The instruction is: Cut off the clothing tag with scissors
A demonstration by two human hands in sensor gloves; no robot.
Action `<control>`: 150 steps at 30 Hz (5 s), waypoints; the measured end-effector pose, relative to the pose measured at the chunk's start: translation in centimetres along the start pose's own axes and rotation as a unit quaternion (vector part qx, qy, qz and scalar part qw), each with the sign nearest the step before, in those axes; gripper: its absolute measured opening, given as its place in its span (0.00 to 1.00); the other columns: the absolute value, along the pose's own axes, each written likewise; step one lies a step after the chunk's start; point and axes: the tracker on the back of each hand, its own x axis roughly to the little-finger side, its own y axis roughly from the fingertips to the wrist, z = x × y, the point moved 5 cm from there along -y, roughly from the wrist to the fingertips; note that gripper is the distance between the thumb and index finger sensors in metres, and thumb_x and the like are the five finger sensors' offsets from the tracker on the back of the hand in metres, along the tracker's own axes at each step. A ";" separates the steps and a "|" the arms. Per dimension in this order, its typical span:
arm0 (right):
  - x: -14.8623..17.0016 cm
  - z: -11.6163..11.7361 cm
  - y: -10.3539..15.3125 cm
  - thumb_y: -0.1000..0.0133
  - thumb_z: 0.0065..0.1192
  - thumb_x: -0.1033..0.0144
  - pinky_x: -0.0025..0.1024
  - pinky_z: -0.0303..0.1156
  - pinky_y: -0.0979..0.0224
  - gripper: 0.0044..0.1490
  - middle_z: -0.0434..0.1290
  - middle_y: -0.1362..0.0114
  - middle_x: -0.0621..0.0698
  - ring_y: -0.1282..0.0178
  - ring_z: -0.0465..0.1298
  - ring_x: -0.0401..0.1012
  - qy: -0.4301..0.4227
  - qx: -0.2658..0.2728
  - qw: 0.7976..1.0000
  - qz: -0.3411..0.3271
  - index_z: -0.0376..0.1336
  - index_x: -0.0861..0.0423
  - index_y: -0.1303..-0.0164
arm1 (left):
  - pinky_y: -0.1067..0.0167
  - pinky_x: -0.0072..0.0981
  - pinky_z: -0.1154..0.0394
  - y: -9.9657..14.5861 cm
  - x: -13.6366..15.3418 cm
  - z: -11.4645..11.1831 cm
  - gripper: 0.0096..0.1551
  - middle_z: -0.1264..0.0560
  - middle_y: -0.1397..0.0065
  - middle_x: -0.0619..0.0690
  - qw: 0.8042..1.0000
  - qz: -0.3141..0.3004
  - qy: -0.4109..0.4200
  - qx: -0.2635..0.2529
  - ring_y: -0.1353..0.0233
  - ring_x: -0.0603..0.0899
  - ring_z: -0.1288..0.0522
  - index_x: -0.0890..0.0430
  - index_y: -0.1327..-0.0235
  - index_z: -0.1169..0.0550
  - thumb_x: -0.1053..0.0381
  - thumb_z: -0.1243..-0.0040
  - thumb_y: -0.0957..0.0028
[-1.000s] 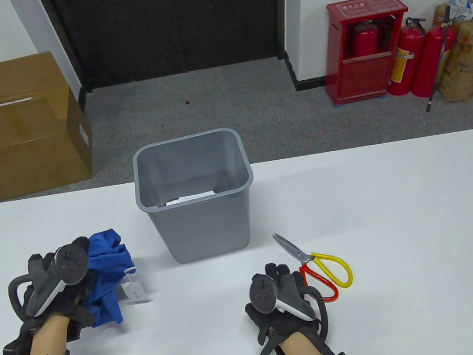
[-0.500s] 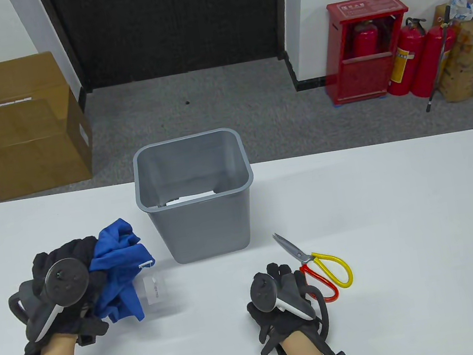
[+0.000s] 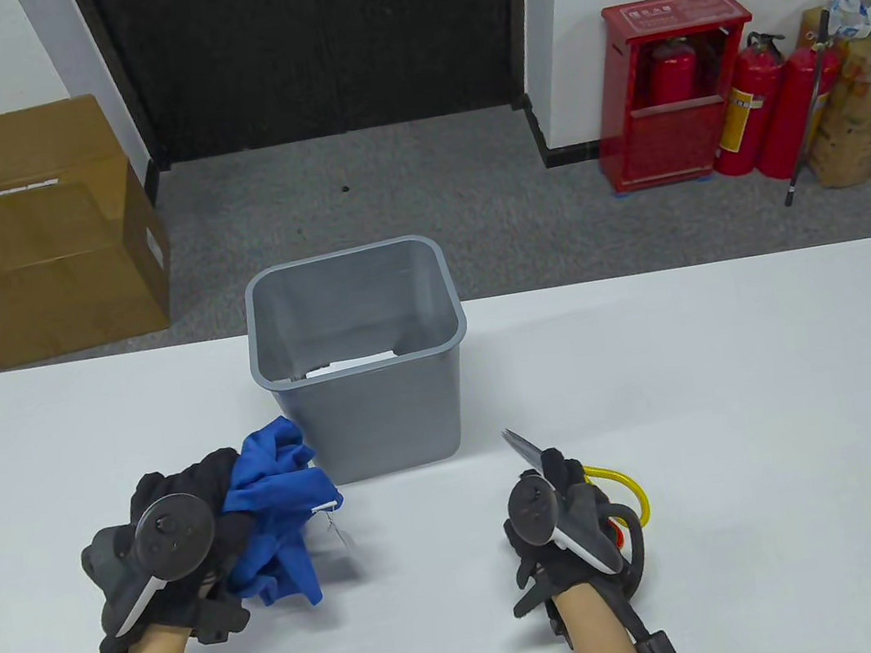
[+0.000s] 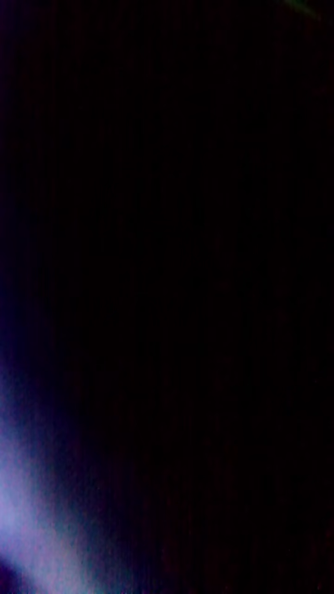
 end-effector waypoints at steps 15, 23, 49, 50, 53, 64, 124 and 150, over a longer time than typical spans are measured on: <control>5.7 0.9 -3.8 0.50 0.64 0.58 0.55 0.65 0.35 0.44 0.62 0.26 0.58 0.32 0.68 0.59 0.031 -0.095 0.990 0.102 0.50 0.56 0.27 | 0.24 0.68 0.35 0.0 -0.3 0.0 0.32 0.20 0.30 0.44 1.000 -0.005 0.018 0.009 0.30 0.55 0.17 0.45 0.28 0.27 0.40 0.28 0.44; 5.1 1.6 -3.6 0.52 0.67 0.58 0.55 0.68 0.34 0.49 0.59 0.25 0.61 0.31 0.67 0.60 0.094 -0.143 0.977 0.129 0.47 0.61 0.27 | 0.24 0.68 0.35 0.1 0.1 0.5 0.33 0.20 0.30 0.44 1.000 -0.004 0.026 -0.001 0.30 0.55 0.17 0.45 0.28 0.27 0.39 0.28 0.44; 6.1 -0.4 -2.8 0.63 0.77 0.53 0.45 0.75 0.60 0.48 0.78 0.46 0.58 0.58 0.83 0.50 0.124 -0.045 0.984 0.122 0.59 0.65 0.40 | 0.24 0.69 0.36 0.3 0.5 0.5 0.33 0.20 0.30 0.44 1.000 -0.002 0.030 -0.003 0.30 0.55 0.18 0.46 0.28 0.27 0.40 0.28 0.44; 6.4 -1.2 -2.5 0.64 0.77 0.52 0.44 0.75 0.62 0.49 0.77 0.47 0.59 0.59 0.83 0.50 0.121 -0.017 0.985 0.124 0.59 0.65 0.41 | 0.24 0.69 0.36 0.3 0.6 0.5 0.32 0.20 0.30 0.44 1.000 -0.001 0.031 -0.002 0.30 0.55 0.18 0.46 0.28 0.27 0.40 0.28 0.44; 7.4 -2.9 -1.7 0.64 0.77 0.52 0.44 0.74 0.64 0.49 0.77 0.47 0.59 0.61 0.84 0.50 0.108 0.020 0.984 0.142 0.58 0.65 0.41 | 0.24 0.69 0.36 0.2 0.7 0.4 0.33 0.20 0.30 0.44 0.999 0.001 0.032 -0.001 0.30 0.55 0.18 0.46 0.28 0.27 0.40 0.28 0.44; 5.7 -10.2 2.2 0.63 0.78 0.55 0.43 0.79 0.61 0.49 0.78 0.44 0.57 0.58 0.89 0.46 -0.134 0.190 0.973 -0.004 0.58 0.69 0.42 | 0.24 0.69 0.36 0.1 0.8 0.5 0.33 0.20 0.30 0.44 0.999 0.004 0.036 0.000 0.30 0.55 0.18 0.46 0.28 0.27 0.40 0.28 0.44; -17.1 -6.9 3.4 0.59 0.69 0.40 0.51 0.65 0.53 0.51 0.73 0.45 0.52 0.59 0.79 0.49 0.013 -0.025 0.961 -0.277 0.52 0.60 0.38 | 0.24 0.70 0.37 0.0 1.4 0.5 0.33 0.20 0.30 0.44 0.999 0.009 0.047 0.005 0.30 0.55 0.18 0.46 0.28 0.27 0.40 0.28 0.44; -17.1 -7.5 3.6 0.60 0.70 0.40 0.49 0.65 0.56 0.49 0.75 0.50 0.50 0.64 0.79 0.49 0.039 -0.008 0.957 -0.287 0.55 0.60 0.40 | 0.24 0.71 0.38 -0.1 1.4 0.5 0.32 0.20 0.30 0.44 0.999 0.012 0.043 0.006 0.30 0.55 0.18 0.46 0.28 0.27 0.40 0.28 0.44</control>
